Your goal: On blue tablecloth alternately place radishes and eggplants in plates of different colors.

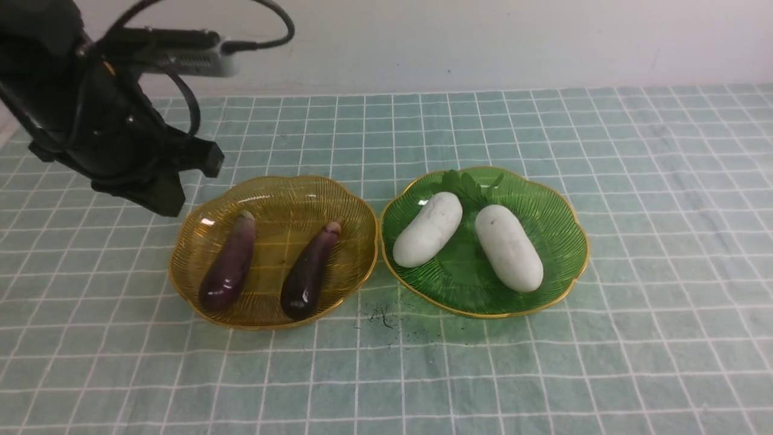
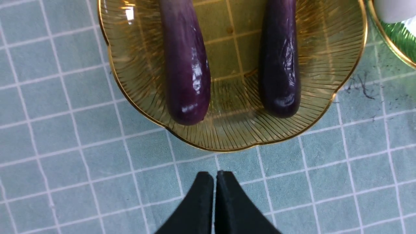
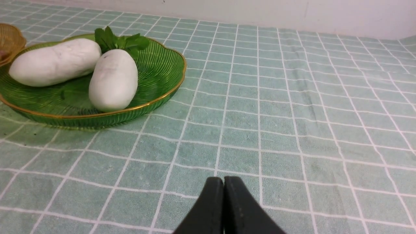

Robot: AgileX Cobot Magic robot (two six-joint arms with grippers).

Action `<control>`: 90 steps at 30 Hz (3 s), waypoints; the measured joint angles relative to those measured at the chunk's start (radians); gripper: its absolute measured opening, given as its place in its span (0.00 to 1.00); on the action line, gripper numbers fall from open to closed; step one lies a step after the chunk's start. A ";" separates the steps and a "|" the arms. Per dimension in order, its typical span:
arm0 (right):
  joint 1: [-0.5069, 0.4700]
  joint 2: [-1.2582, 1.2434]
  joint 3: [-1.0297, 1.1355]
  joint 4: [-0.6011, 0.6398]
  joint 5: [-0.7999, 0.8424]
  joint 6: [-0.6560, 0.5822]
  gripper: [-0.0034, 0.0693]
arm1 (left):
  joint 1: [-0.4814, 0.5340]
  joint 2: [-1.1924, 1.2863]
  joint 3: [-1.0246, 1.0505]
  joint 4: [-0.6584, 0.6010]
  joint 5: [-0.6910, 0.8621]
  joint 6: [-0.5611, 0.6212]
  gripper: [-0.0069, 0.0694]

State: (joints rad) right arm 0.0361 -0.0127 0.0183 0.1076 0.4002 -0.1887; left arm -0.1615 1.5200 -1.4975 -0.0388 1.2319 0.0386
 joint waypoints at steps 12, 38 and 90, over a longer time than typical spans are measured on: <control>0.000 0.000 0.000 0.000 0.000 0.000 0.03 | 0.000 -0.324 0.079 0.000 0.018 0.008 0.08; 0.000 0.000 0.001 -0.003 -0.002 0.000 0.03 | 0.000 -1.528 0.995 -0.035 -0.493 -0.011 0.08; 0.000 0.000 0.001 -0.003 -0.003 -0.016 0.03 | 0.087 -1.537 1.525 0.020 -0.849 -0.003 0.08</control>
State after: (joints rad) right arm 0.0361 -0.0127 0.0191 0.1048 0.3972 -0.2046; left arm -0.0745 -0.0174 0.0274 -0.0188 0.3831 0.0357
